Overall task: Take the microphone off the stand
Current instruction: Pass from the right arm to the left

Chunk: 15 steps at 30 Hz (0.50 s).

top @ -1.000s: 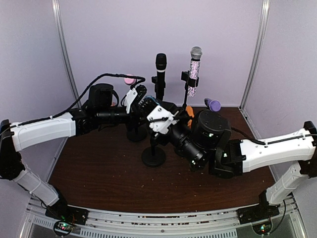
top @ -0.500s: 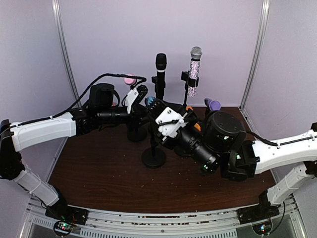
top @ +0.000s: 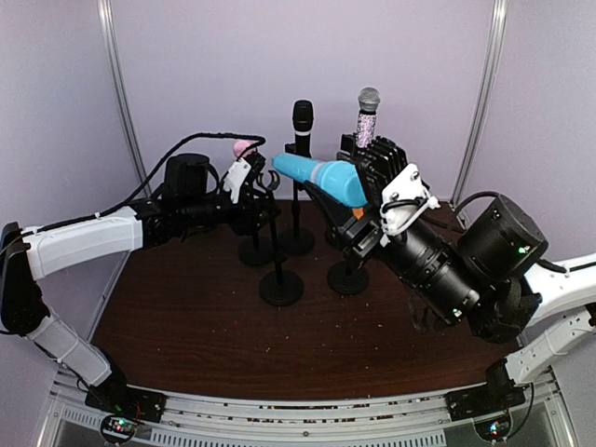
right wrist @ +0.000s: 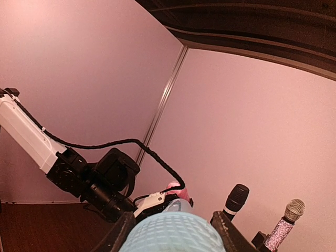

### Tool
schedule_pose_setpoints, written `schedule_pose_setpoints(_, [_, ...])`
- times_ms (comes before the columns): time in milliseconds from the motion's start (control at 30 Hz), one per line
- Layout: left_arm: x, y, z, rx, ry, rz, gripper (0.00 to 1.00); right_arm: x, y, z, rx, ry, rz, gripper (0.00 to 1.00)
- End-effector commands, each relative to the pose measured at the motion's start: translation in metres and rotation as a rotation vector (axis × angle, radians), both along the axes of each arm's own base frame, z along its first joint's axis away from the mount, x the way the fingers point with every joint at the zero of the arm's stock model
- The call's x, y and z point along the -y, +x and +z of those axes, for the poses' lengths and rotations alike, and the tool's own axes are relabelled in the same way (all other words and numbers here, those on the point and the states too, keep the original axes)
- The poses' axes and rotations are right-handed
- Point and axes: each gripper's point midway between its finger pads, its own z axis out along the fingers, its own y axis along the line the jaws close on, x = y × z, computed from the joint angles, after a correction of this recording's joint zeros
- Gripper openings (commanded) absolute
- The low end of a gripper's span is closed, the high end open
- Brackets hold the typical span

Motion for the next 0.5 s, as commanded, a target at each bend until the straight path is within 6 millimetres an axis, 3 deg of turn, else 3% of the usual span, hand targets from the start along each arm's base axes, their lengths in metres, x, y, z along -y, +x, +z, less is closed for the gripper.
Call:
schedule_pose_setpoints(0, [-0.006, -0.008, 0.007, 0.027, 0.030, -0.039, 0.81, 0.009, 0.004, 0.004, -0.046, 0.056, -0.015, 0.00])
schedule_pose_setpoints(167, [-0.022, -0.028, 0.013, 0.057, 0.120, -0.066, 0.98, 0.010, 0.008, 0.002, -0.110, 0.068, -0.009, 0.00])
schedule_pose_setpoints(333, [-0.059, -0.055, 0.028, 0.143, 0.226, -0.058, 0.98, 0.006, 0.011, -0.004, -0.215, 0.045, 0.035, 0.00])
schedule_pose_setpoints(467, [-0.089, -0.096, 0.029, 0.218, 0.287, -0.110, 0.98, -0.003, 0.014, -0.012, -0.325, 0.031, 0.100, 0.00])
